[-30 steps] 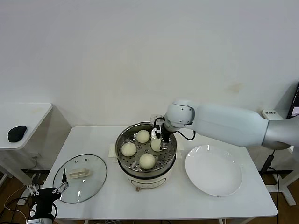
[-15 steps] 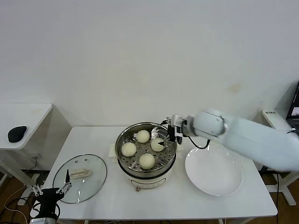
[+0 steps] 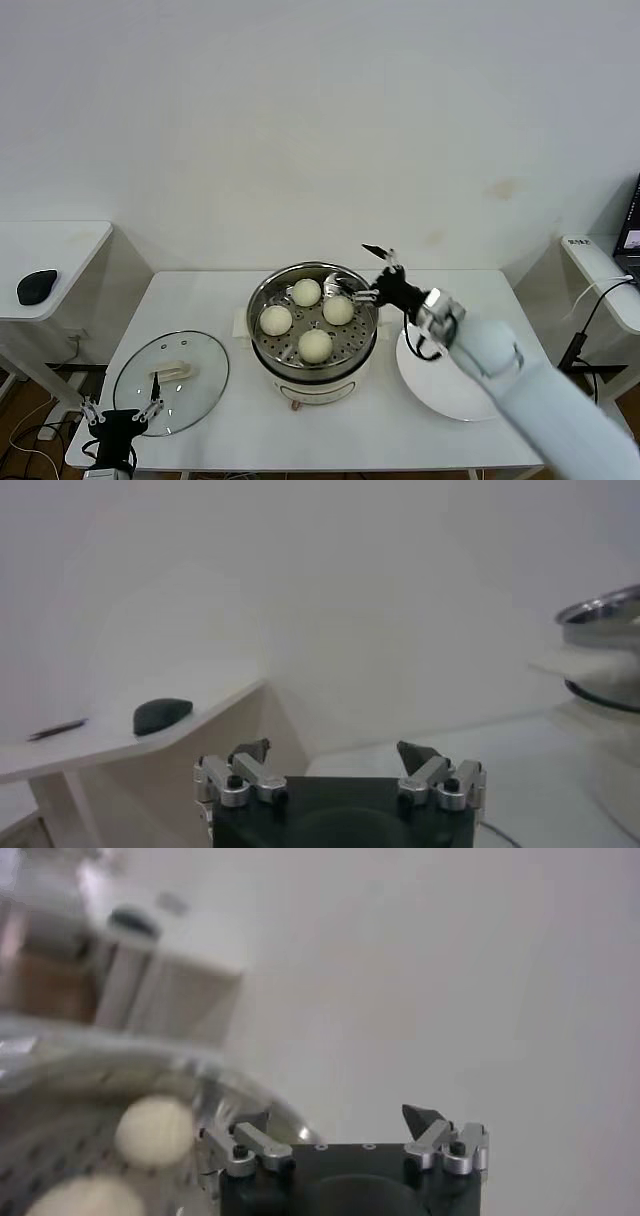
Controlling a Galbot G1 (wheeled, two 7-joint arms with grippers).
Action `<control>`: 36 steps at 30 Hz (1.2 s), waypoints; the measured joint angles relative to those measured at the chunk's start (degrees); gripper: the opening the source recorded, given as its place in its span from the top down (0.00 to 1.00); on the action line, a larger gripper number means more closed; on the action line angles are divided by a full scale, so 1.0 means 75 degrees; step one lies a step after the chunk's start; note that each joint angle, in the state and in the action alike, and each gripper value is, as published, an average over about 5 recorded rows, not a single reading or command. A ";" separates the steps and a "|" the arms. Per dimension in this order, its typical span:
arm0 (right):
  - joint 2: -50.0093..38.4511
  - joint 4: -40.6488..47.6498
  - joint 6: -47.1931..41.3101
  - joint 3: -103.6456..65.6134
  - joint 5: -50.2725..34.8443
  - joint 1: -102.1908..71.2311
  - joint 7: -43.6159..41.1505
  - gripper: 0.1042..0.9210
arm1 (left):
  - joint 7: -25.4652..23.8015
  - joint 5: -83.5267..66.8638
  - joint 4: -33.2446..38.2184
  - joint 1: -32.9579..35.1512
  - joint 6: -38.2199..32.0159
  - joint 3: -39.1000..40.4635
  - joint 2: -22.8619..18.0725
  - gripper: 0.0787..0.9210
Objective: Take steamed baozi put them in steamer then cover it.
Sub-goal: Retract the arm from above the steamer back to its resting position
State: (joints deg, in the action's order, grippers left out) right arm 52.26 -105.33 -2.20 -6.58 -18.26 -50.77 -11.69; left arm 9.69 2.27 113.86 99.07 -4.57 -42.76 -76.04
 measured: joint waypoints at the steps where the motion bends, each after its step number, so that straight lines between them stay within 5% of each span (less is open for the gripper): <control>1: 0.0205 -0.0041 0.0139 -0.0393 0.0102 -0.0417 0.0005 0.12 | -0.0011 0.0190 -0.0038 0.0015 0.0004 -0.0014 0.0029 0.12; 21: 0.3077 -0.0665 0.1409 -0.5153 0.0951 -0.5012 0.0458 0.12 | 0.0024 0.7460 -0.0926 0.0248 -0.0542 -0.0504 0.1005 0.12; 36: 0.3841 -0.0827 0.1625 -0.6113 0.1256 -0.5994 0.0602 0.12 | 0.0005 0.8997 -0.2341 -0.1262 -0.0546 0.0254 0.1502 0.12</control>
State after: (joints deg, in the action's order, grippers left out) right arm 81.07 -111.53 9.99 -52.43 -8.84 -95.73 -7.18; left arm 9.73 69.75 96.30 89.60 -8.66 -40.86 -64.78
